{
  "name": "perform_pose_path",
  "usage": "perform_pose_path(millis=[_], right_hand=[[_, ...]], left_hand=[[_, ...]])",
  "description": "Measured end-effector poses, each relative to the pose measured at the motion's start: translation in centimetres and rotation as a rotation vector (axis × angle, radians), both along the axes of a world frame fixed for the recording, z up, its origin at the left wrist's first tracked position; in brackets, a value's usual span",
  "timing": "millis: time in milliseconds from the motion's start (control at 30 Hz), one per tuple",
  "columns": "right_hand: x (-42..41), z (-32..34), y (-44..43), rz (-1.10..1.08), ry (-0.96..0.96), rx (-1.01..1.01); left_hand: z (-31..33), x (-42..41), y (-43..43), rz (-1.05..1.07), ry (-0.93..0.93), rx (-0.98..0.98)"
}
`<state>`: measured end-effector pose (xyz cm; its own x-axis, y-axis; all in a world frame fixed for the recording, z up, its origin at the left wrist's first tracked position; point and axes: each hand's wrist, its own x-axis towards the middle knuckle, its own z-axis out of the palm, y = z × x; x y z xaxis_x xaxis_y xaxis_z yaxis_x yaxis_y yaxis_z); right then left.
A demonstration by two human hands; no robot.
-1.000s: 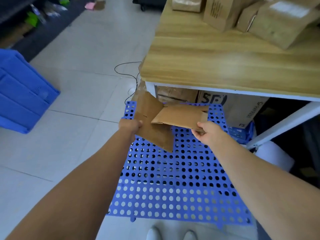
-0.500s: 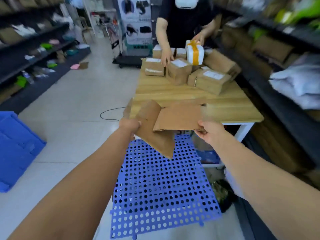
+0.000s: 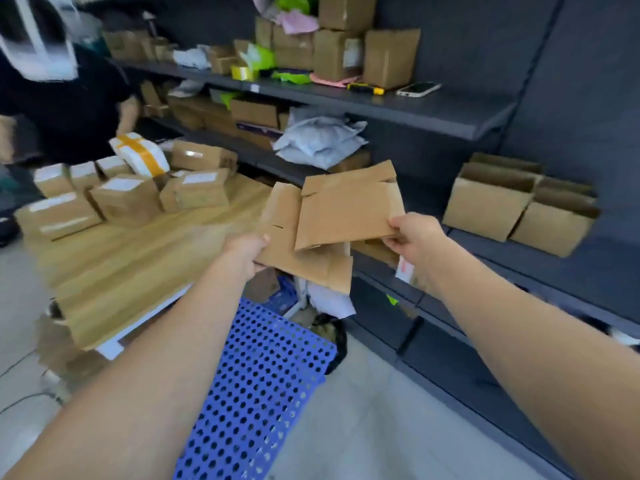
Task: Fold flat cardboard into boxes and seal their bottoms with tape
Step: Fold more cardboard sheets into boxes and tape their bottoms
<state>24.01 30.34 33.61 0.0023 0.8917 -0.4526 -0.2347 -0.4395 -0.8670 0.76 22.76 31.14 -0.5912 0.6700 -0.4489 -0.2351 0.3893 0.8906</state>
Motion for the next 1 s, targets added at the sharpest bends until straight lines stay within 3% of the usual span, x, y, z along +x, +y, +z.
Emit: perform_pose_path(millis=[333,600,767,1000], right_hand=[[28.8,1.6,-5.7,-0.534,0.022,0.040],[50.1,1.8,-10.2,-0.804,0.034,0.053],[58.6,0.8,-11.0,-0.893,0.000,0.042],[64.8,-1.2,-8.0,-0.954,0.038,-0.004]], left_hand=[[1.7,28.5,6.6,-0.541,-0.048,0.047],[1.7,51.6,7.1,-0.748,-0.119,0.051],[0.3,60.2,8.1,-0.793,-0.132,0.026],[-1.5,66.0,12.6,-0.773,-0.140,-0.032]])
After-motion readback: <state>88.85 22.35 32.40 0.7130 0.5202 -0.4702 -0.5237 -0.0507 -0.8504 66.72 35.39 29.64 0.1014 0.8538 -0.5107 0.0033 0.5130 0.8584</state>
